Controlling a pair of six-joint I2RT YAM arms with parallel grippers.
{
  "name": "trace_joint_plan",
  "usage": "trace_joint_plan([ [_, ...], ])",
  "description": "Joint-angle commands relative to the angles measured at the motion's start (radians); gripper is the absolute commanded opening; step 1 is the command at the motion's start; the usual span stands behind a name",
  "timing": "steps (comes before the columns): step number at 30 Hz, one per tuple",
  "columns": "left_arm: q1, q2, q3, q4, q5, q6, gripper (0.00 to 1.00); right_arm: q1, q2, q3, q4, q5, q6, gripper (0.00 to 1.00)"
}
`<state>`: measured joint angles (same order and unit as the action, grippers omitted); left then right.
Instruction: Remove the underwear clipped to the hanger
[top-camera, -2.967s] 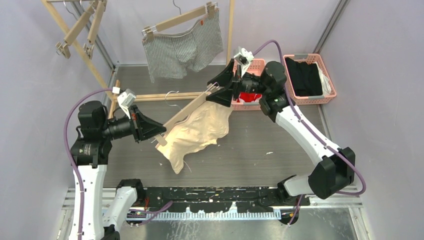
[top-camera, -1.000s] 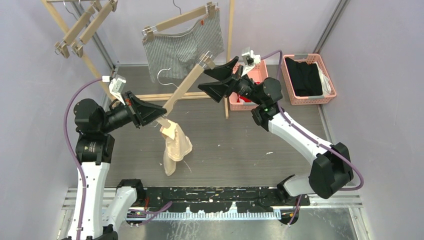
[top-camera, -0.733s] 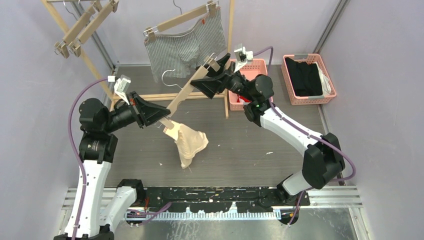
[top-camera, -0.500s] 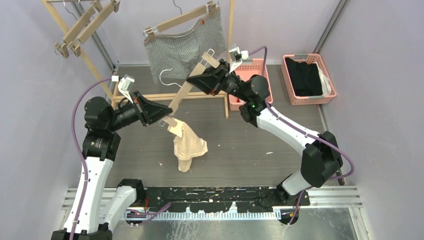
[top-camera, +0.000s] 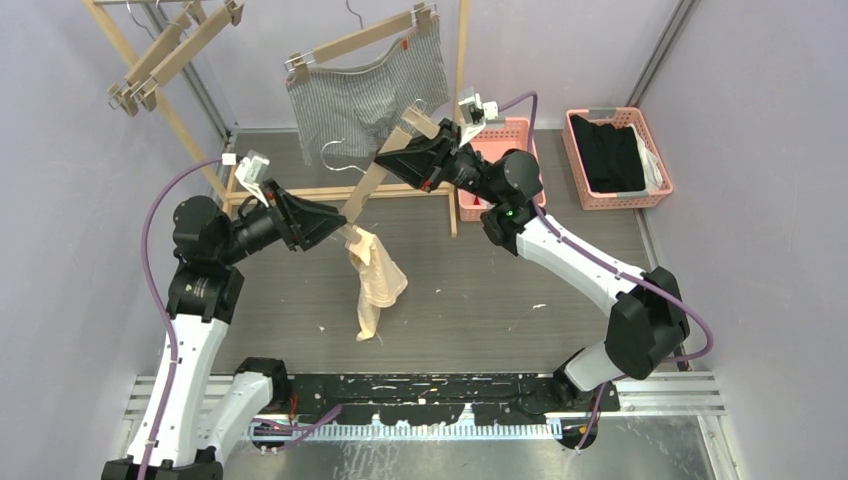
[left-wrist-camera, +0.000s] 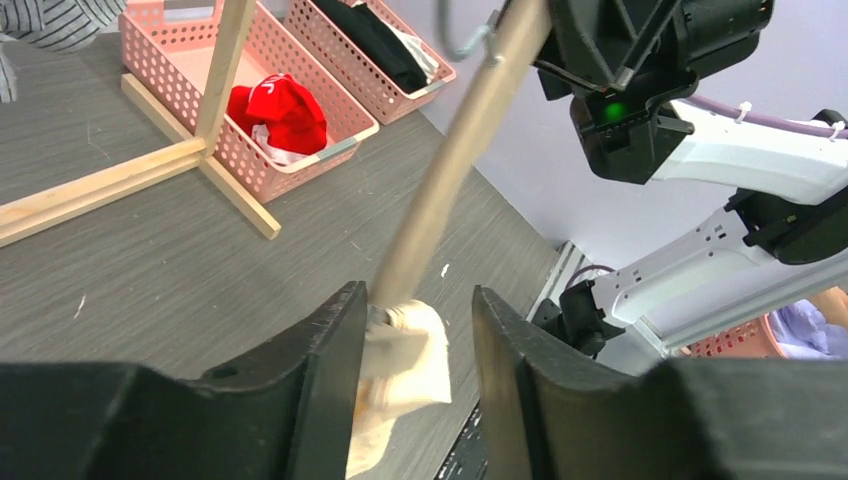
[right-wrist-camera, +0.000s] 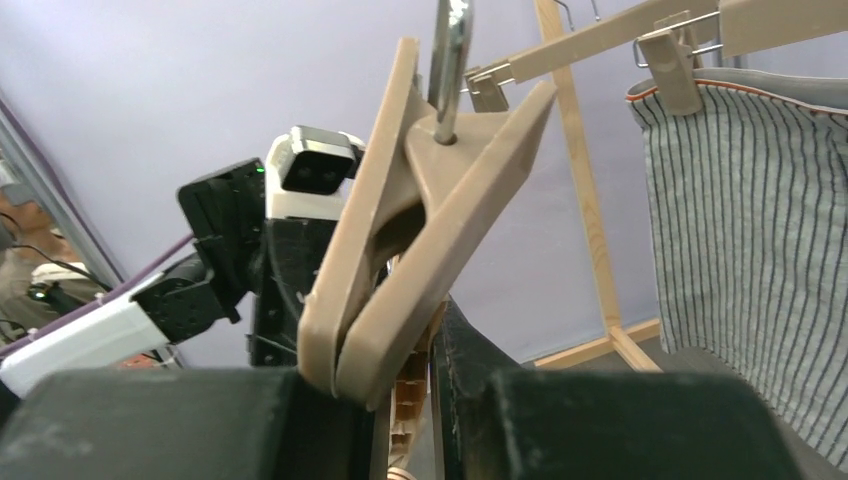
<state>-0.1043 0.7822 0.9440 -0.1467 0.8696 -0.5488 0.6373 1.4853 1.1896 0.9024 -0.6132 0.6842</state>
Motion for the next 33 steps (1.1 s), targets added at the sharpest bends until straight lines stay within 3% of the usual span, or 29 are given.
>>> trace_joint_plan([
  [1, -0.006, -0.065, 0.007, 0.018, -0.011, 0.042, 0.50, -0.013, -0.047, -0.004, 0.032, 0.037, -0.067, 0.01],
  [10, -0.006, -0.053, -0.019, -0.022, -0.103, 0.100, 0.69, -0.007, -0.083, -0.027, 0.063, 0.014, -0.033, 0.01],
  [18, -0.006, -0.001, -0.072, 0.023, -0.075, 0.097, 0.71, 0.005, -0.127, -0.032, 0.063, 0.003, -0.027, 0.01],
  [33, -0.006, -0.020, -0.196, 0.436, 0.083, -0.123, 0.71, 0.022, -0.109, -0.020, 0.081, 0.009, -0.016, 0.01],
])
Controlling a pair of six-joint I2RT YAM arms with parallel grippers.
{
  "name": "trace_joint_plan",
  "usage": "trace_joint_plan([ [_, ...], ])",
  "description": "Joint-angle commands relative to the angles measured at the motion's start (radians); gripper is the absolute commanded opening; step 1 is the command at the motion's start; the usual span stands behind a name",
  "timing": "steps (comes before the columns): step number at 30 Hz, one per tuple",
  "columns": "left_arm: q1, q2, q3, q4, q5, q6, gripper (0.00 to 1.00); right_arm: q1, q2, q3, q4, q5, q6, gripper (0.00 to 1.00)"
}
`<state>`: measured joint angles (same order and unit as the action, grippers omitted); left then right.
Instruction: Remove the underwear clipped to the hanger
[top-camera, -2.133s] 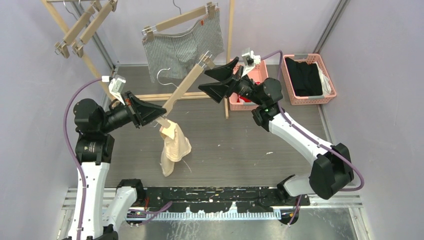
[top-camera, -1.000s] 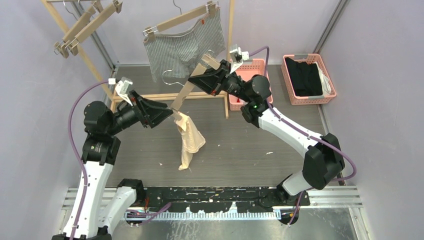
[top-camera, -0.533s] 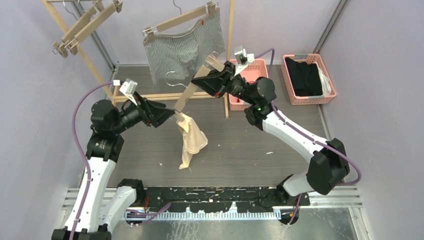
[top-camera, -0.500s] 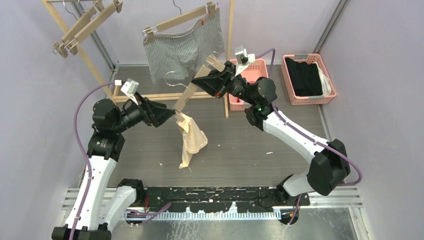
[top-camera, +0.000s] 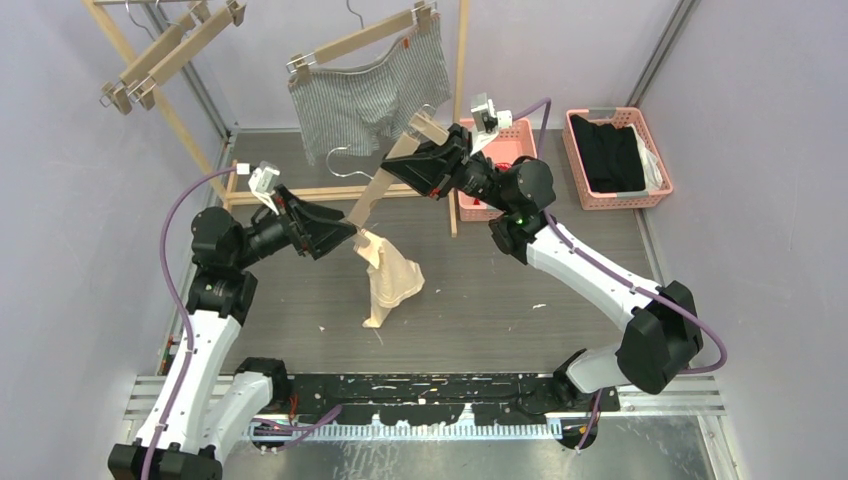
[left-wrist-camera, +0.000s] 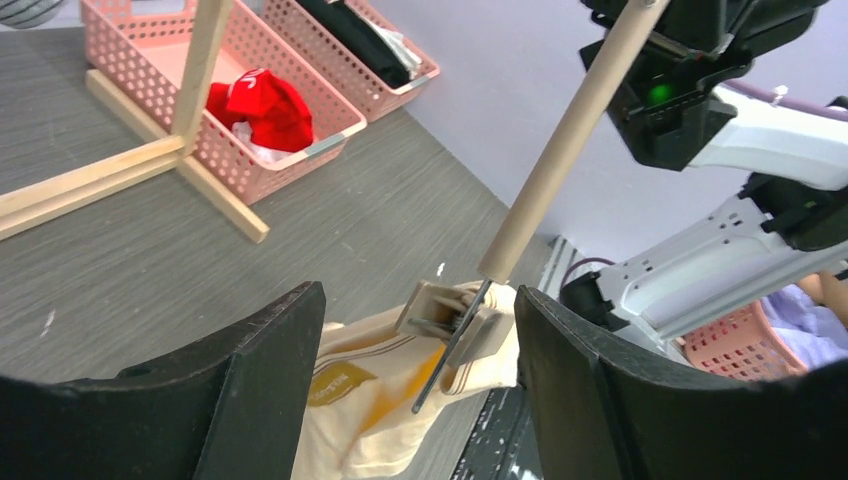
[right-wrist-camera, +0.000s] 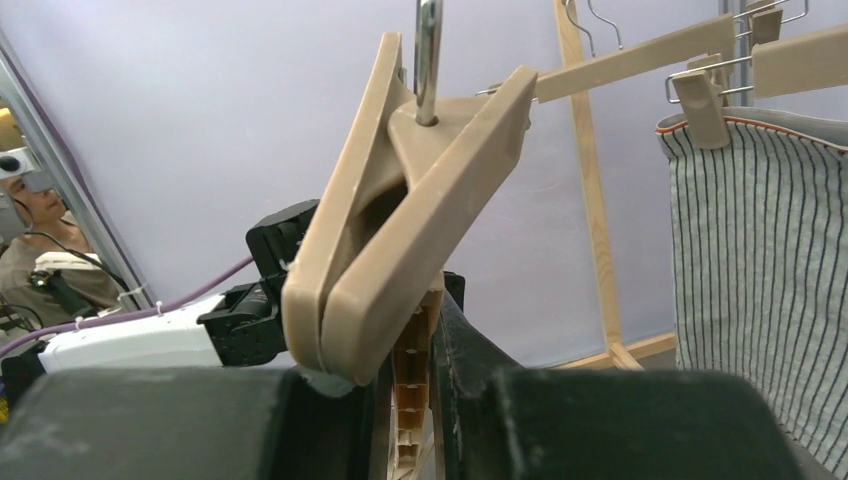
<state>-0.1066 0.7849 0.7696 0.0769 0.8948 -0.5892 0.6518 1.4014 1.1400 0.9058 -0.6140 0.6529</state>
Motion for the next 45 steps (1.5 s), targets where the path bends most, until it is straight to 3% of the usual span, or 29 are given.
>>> trace_joint_plan([
  [1, -0.004, -0.020, -0.029, 0.231, 0.067, -0.092, 0.70, 0.007, -0.024, 0.031, 0.078, 0.010, 0.016, 0.01],
  [6, -0.004, 0.003, -0.038, 0.299, 0.125, -0.146, 0.51, 0.009, -0.020, 0.034, 0.080, 0.019, 0.018, 0.01],
  [8, -0.004, 0.008, -0.042, 0.327, 0.145, -0.167, 0.48, 0.009, -0.016, 0.038, 0.081, 0.022, 0.017, 0.01],
  [13, -0.004, -0.014, -0.055, 0.364, 0.157, -0.182, 0.49, 0.009, -0.010, 0.045, 0.084, 0.026, 0.017, 0.01],
  [19, -0.004, -0.036, -0.067, 0.343, 0.170, -0.190, 0.65, 0.009, -0.009, 0.057, 0.080, 0.032, 0.014, 0.01],
  [34, -0.004, -0.021, -0.080, 0.252, 0.117, -0.116, 0.64, 0.010, -0.024, 0.051, 0.076, 0.028, 0.017, 0.01],
  [42, -0.004, 0.020, -0.085, 0.397, 0.150, -0.202, 0.39, 0.017, -0.015, 0.042, 0.086, 0.034, 0.021, 0.01],
  [45, -0.004, 0.033, -0.086, 0.415, 0.145, -0.214, 0.14, 0.017, -0.016, 0.041, 0.086, 0.034, 0.021, 0.01],
])
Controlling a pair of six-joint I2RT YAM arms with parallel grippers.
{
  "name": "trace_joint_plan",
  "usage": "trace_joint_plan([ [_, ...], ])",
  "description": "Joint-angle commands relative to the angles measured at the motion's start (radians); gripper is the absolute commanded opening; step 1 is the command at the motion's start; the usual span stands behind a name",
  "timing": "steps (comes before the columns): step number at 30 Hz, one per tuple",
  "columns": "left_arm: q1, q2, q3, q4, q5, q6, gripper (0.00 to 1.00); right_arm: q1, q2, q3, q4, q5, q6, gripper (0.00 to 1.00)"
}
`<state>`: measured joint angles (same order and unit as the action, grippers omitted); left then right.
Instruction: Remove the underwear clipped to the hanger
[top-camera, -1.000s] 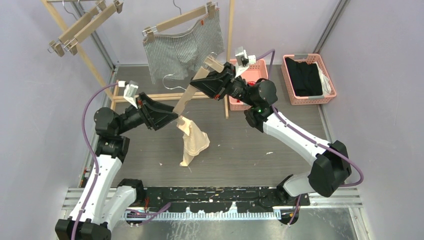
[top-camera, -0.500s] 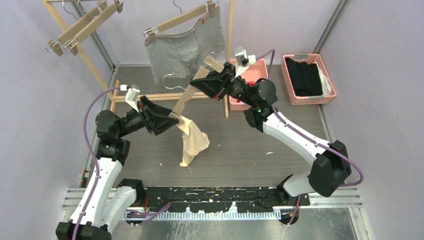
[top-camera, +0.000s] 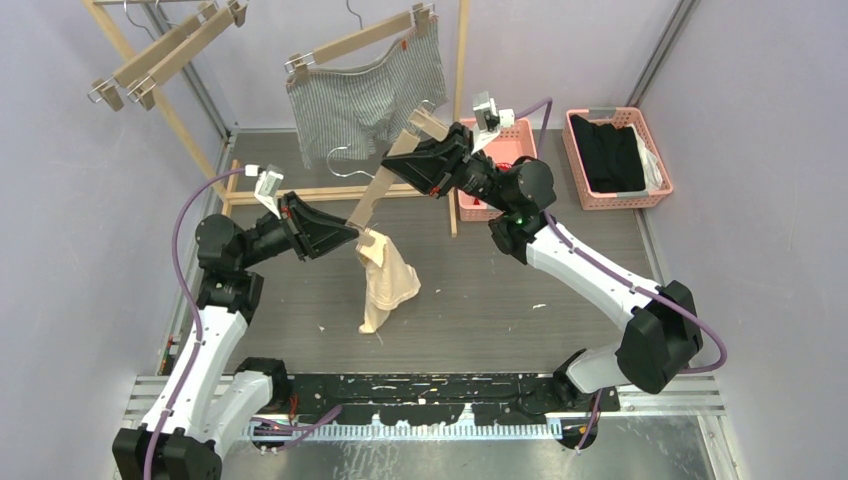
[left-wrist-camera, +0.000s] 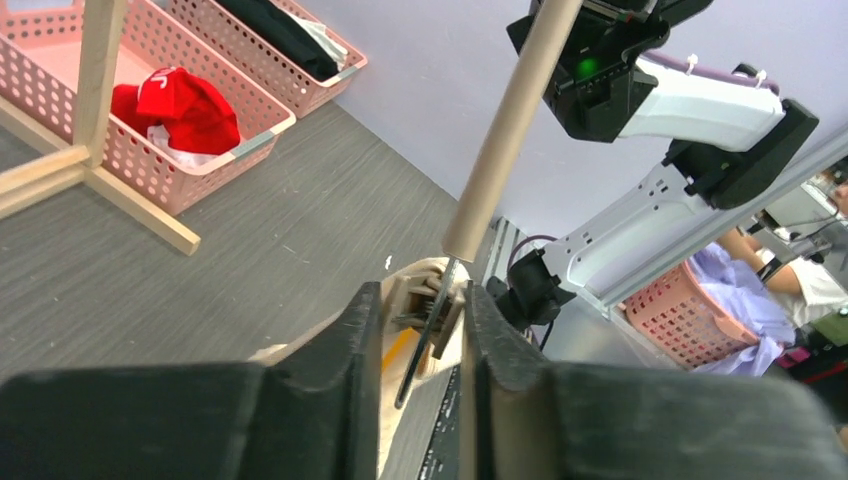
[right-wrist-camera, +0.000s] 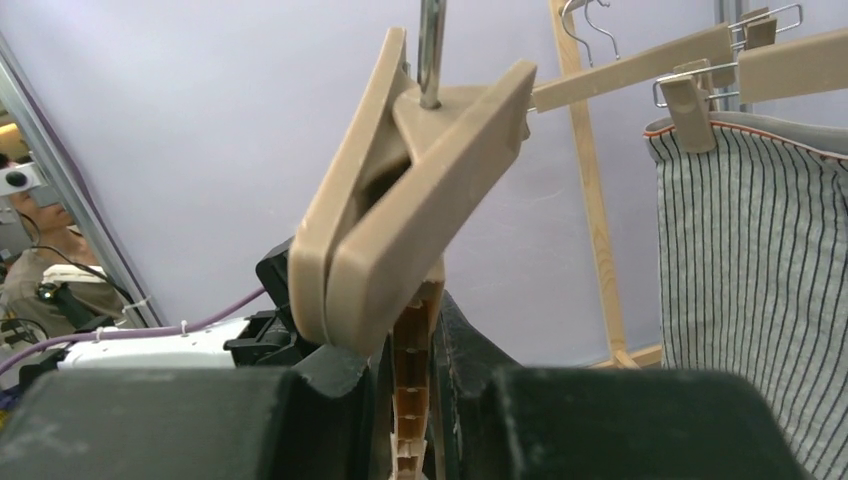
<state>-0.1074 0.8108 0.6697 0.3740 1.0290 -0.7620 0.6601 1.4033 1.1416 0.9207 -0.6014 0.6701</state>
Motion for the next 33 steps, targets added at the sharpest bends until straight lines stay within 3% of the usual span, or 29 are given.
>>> trace_joint_plan([
  [1, -0.003, 0.010, 0.013, 0.118, 0.006, -0.043, 0.08, 0.009, -0.018, 0.040, 0.070, 0.020, 0.003, 0.01],
  [8, -0.003, 0.004, 0.028, 0.122, 0.006, -0.048, 0.00, 0.009, -0.024, 0.035, 0.061, 0.018, 0.000, 0.01],
  [9, -0.003, 0.001, 0.033, 0.121, 0.005, -0.051, 0.05, 0.009, -0.025, 0.034, 0.061, 0.017, 0.001, 0.01],
  [12, -0.003, -0.012, 0.047, 0.119, -0.003, -0.056, 0.40, 0.012, -0.027, 0.033, 0.064, 0.012, 0.002, 0.01],
  [16, -0.002, -0.026, 0.084, 0.114, -0.014, -0.051, 0.53, 0.015, -0.033, 0.029, 0.064, 0.009, 0.005, 0.01],
  [33, -0.013, 0.009, 0.106, 0.147, 0.005, -0.072, 0.54, 0.046, -0.019, 0.044, 0.070, 0.020, -0.002, 0.01],
])
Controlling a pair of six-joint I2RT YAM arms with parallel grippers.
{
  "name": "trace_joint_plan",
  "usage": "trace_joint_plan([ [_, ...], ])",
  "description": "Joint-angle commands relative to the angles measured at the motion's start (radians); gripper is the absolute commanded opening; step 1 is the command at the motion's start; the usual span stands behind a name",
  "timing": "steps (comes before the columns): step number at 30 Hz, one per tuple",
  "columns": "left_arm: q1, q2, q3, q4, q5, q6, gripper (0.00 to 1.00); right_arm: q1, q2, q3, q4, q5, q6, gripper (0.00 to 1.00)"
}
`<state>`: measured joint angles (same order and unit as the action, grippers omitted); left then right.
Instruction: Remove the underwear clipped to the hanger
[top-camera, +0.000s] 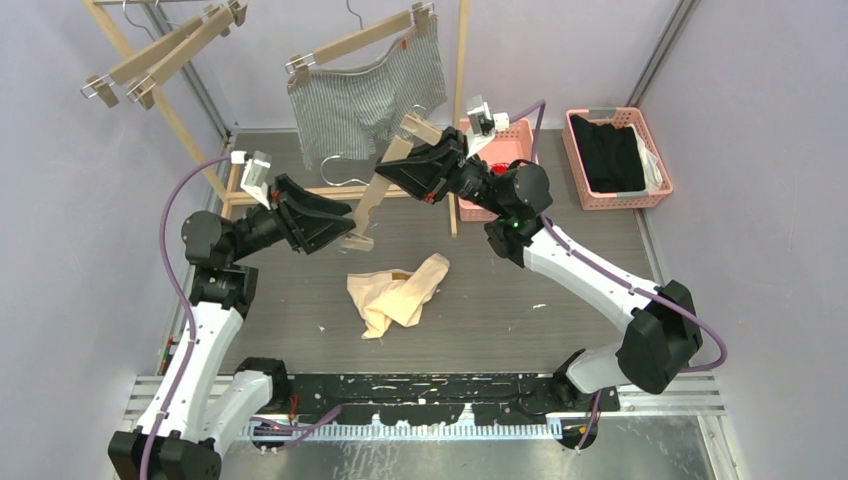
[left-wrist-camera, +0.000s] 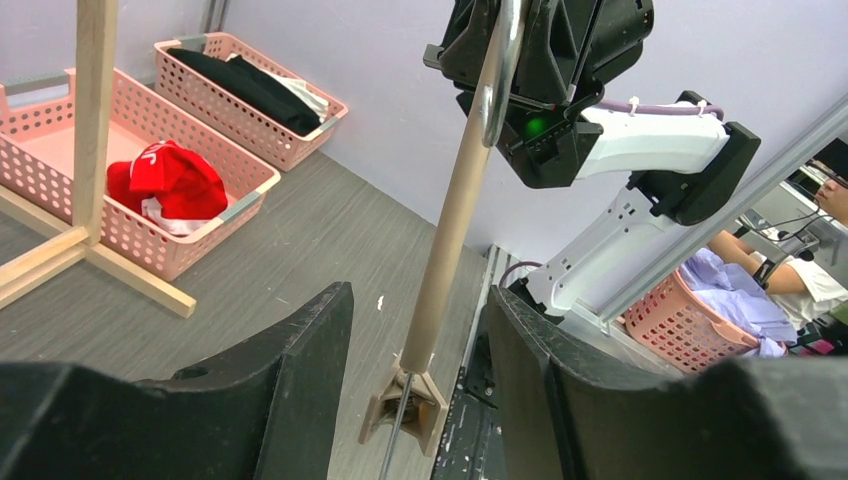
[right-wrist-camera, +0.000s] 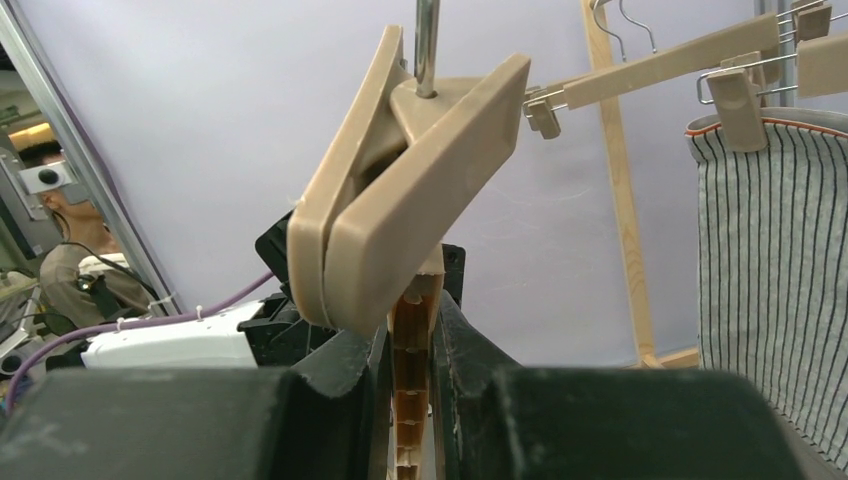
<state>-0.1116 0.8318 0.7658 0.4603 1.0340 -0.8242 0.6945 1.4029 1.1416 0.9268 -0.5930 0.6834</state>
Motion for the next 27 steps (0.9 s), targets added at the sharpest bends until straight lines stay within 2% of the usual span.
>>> trace_joint_plan([
  [1, -0.011, -0.009, 0.009, 0.061, 0.000, -0.009, 0.53, 0.014, -0.016, 0.045, 0.063, 0.013, -0.016, 0.01],
  [11, -0.039, 0.006, -0.006, 0.063, -0.008, 0.000, 0.53, 0.026, 0.007, 0.078, 0.063, 0.027, -0.028, 0.01],
  [13, -0.044, 0.011, -0.010, 0.063, -0.009, 0.002, 0.50, 0.026, 0.013, 0.087, 0.063, 0.031, -0.027, 0.01],
  [16, -0.053, 0.022, -0.011, 0.063, -0.005, 0.010, 0.39, 0.028, 0.021, 0.092, 0.069, 0.034, -0.022, 0.01],
  [20, -0.058, 0.019, -0.012, 0.075, -0.023, 0.016, 0.07, 0.030, 0.027, 0.087, 0.069, 0.035, -0.018, 0.01],
  [21, -0.058, 0.016, -0.010, 0.081, -0.026, 0.018, 0.02, 0.030, 0.026, 0.081, 0.067, 0.036, -0.019, 0.01],
  [25, -0.059, -0.011, 0.016, 0.063, -0.057, 0.030, 0.00, 0.031, 0.011, 0.057, 0.035, 0.051, -0.042, 0.02],
  [26, -0.059, -0.018, 0.031, 0.043, -0.060, 0.036, 0.00, 0.031, 0.007, 0.049, 0.025, 0.055, -0.051, 0.09],
  [27, -0.058, -0.023, 0.047, 0.017, -0.061, 0.047, 0.00, 0.030, 0.001, 0.043, 0.016, 0.060, -0.061, 0.22],
])
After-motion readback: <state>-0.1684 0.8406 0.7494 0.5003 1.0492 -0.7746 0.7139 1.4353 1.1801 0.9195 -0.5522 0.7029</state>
